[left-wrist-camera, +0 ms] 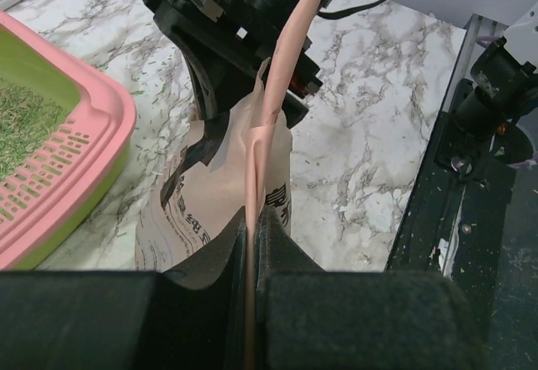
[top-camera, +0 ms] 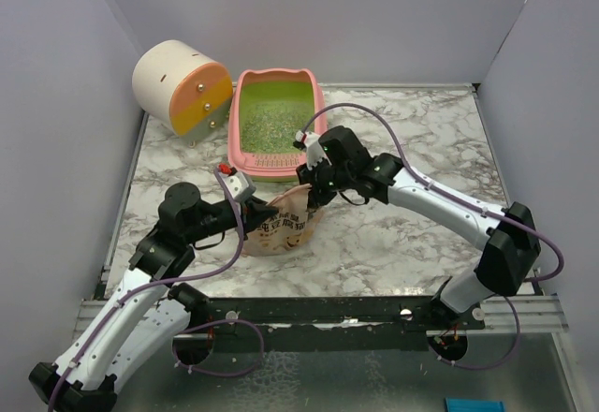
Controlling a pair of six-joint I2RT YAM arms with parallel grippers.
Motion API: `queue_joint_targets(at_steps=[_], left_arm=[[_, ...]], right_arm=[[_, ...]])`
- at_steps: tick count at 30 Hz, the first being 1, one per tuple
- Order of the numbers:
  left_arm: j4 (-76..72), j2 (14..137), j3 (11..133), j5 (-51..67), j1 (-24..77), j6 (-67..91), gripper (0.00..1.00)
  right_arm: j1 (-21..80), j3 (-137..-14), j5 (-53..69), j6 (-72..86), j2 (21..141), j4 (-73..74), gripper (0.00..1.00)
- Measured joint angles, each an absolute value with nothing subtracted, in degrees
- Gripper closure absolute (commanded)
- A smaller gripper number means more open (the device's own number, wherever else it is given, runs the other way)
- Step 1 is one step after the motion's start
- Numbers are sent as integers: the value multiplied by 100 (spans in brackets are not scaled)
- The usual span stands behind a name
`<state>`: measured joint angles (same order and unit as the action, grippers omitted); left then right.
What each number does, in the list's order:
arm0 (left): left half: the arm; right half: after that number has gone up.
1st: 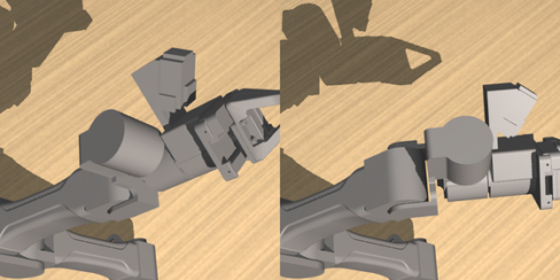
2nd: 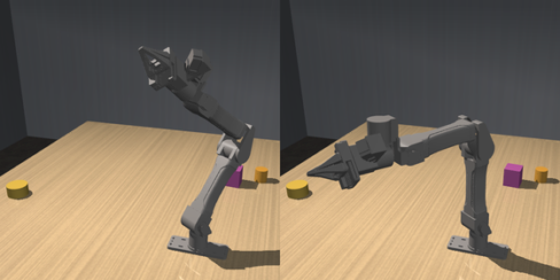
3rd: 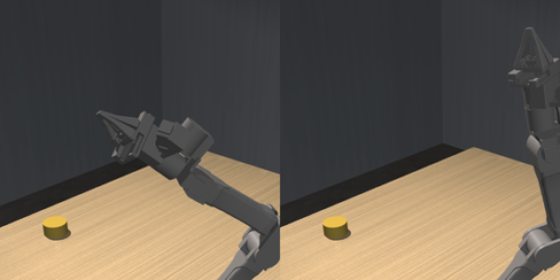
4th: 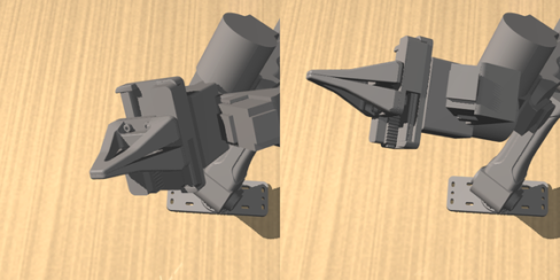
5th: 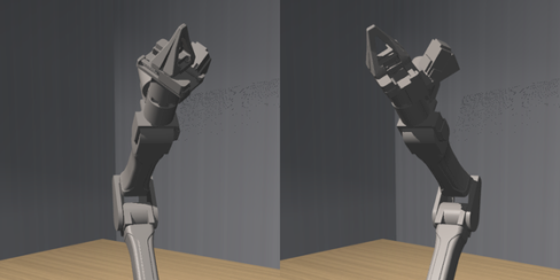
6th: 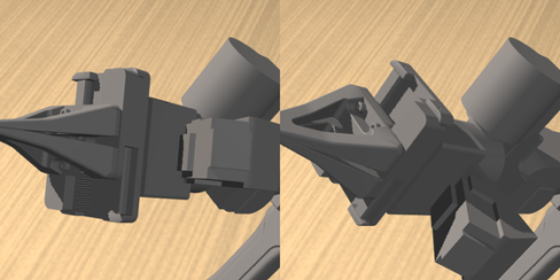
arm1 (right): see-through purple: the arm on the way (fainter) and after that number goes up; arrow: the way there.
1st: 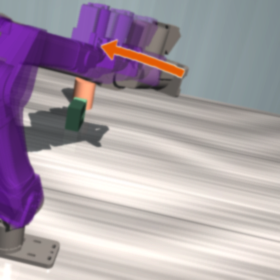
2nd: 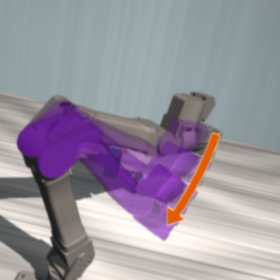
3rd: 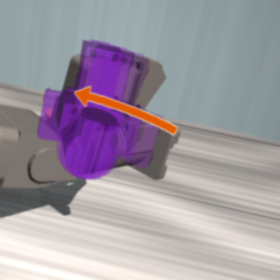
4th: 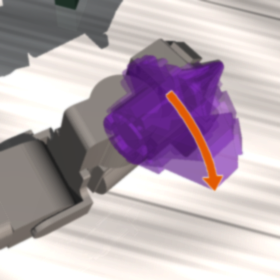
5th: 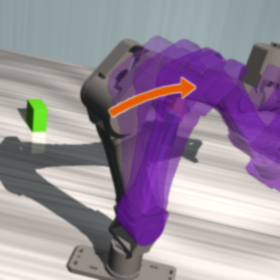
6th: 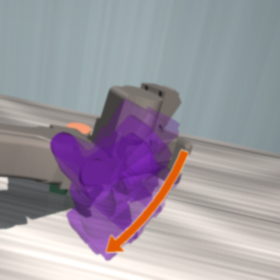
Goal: Fill the litter box with clean litter
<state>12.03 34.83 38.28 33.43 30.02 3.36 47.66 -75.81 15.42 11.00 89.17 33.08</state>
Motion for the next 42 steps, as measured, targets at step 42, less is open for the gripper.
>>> queue_joint_targets(at_steps=[42], left_arm=[[939, 3583, 3662, 3055, 3009, 329, 100]], right_arm=[[3450, -5269, 4132, 3977, 8639, -292, 99]])
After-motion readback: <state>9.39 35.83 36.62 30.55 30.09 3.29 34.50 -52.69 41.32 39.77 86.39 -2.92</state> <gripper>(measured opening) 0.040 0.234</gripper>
